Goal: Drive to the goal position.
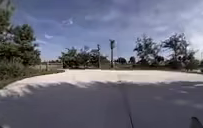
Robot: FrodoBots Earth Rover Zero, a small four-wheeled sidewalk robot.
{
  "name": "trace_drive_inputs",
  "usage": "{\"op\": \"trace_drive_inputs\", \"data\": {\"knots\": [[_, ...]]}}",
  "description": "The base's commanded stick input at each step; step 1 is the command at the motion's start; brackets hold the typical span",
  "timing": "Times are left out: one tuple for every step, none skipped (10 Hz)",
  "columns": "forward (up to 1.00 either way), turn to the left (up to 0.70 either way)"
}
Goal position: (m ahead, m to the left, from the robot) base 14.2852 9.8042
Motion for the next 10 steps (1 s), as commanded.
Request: {"op": "trace_drive_inputs", "data": {"knots": [[0.85, 0.0], [0.85, 0.0], [0.85, 0.0], [0.85, 0.0], [0.85, 0.0], [0.85, 0.0], [0.85, 0.0], [0.85, 0.0], [0.85, 0.0], [0.85, 0.0]]}}
